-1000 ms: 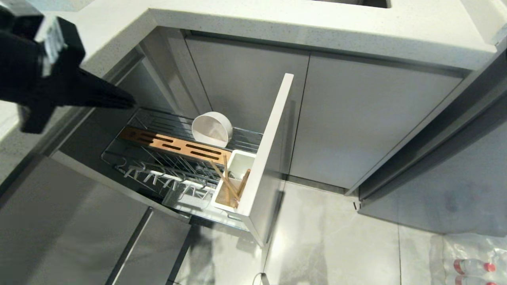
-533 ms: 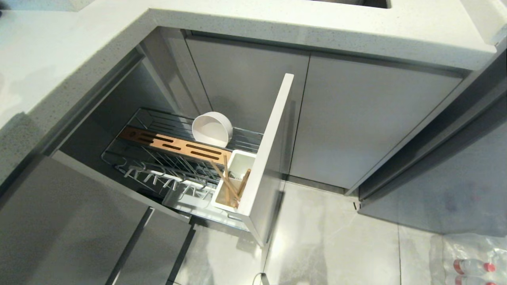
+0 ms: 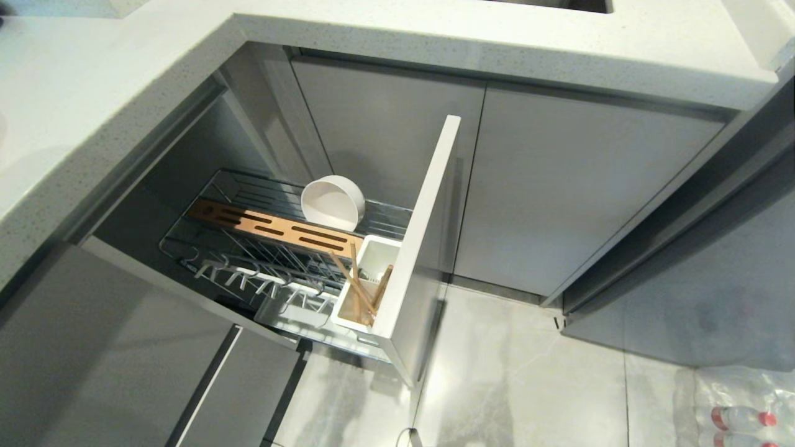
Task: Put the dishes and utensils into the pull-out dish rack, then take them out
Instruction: Pick up the spoon and place it in the cupboard
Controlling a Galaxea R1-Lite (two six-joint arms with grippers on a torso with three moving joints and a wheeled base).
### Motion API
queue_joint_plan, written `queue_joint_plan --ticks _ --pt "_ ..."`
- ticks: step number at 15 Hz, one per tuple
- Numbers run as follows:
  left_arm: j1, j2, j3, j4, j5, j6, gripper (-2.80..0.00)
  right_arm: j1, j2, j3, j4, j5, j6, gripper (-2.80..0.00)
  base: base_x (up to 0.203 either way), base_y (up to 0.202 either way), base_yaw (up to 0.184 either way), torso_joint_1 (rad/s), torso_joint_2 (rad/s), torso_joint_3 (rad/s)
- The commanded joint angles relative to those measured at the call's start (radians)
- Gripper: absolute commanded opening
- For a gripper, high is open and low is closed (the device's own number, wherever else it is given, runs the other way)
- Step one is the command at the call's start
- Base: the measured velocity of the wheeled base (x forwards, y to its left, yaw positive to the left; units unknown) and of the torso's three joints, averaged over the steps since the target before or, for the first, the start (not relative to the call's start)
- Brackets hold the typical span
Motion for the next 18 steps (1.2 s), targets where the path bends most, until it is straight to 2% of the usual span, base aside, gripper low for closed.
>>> queue_joint_plan --ticks 1,3,4,7,11,14,15,18 --pt "0.102 0.036 -0.003 0.033 -0.040 -0.003 -2.80 0.000 0.000 0.002 0.000 0.000 0.001 -2.80 0.000 0.000 0.000 0.000 0.00 0.000" --pt "0.221 0.091 -0.008 0.085 -0.164 -0.002 -2.80 0.000 0.000 0.002 0.000 0.000 0.001 -2.80 0.000 0.000 0.000 0.000 0.00 0.000" --pt "0.258 0.125 -0.009 0.110 -0.213 -0.002 -2.80 0.000 0.000 0.002 0.000 0.000 0.001 -2.80 0.000 0.000 0.000 0.000 0.00 0.000" --pt "0.356 0.205 -0.012 0.132 -0.322 -0.003 -2.80 0.000 0.000 0.002 0.000 0.000 0.001 -2.80 0.000 0.000 0.000 0.000 0.00 0.000" --pt "0.391 0.262 -0.020 0.129 -0.487 -0.004 -2.80 0.000 0.000 0.002 0.000 0.000 0.001 -2.80 0.000 0.000 0.000 0.000 0.00 0.000" --pt "0.391 0.264 -0.020 0.126 -0.495 -0.002 -2.80 0.000 0.000 0.002 0.000 0.000 0.001 -2.80 0.000 0.000 0.000 0.000 0.00 0.000" --pt "0.391 0.264 -0.020 0.126 -0.495 -0.002 0.00 0.000 0.000 0.002 0.000 0.000 0.001 -2.80 0.000 0.000 0.000 0.000 0.00 0.000" --pt "0.391 0.264 -0.020 0.128 -0.498 -0.005 0.00 0.000 0.000 0.002 0.000 0.000 0.001 -2.80 0.000 0.000 0.000 0.000 0.00 0.000"
